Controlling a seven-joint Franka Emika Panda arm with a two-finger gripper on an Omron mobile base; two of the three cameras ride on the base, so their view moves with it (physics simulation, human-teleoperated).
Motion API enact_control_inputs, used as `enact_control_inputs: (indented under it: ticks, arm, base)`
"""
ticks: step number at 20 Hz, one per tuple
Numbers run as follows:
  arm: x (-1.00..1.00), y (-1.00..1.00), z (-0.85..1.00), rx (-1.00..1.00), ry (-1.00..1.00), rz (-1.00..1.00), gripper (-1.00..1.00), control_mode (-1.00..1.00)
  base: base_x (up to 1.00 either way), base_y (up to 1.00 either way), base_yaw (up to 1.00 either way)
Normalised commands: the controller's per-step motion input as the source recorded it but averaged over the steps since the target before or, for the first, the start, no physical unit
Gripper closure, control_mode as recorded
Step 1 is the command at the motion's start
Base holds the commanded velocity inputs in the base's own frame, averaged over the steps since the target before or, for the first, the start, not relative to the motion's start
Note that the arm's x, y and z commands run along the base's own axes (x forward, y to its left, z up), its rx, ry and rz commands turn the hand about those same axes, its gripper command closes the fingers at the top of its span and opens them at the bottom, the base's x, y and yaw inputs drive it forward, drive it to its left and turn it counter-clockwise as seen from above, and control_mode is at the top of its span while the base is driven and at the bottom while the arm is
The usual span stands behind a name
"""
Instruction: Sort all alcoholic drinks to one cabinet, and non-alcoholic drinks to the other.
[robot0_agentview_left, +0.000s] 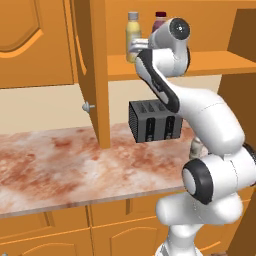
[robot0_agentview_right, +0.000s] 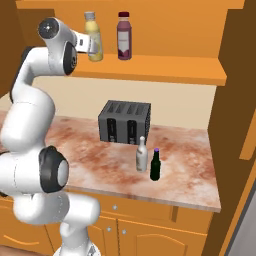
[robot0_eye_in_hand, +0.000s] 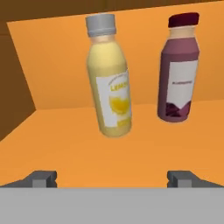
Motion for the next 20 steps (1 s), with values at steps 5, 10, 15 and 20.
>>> enact_control_inputs:
  ticks: [5,10,15,20]
  arm:
    - [-1.00,-0.16,-0.27,0.00,0.00,-0.05,-1.00,-1.00]
    - [-1.00,-0.39,-0.34,0.01,0.00,-0.09,-1.00,-1.00]
    - [-1.00,-0.60,-0.37,0.06,0.00,-0.12,-1.00,-1.00]
    - [-1.00,-0.63,-0.45,0.06,0.00,-0.12,-1.00,-1.00]
  base:
    - [0.00,0.00,0.00]
    - [0.00,0.00,0.00]
    - [0.00,0.00,0.00]
    - [0.00,0.00,0.00]
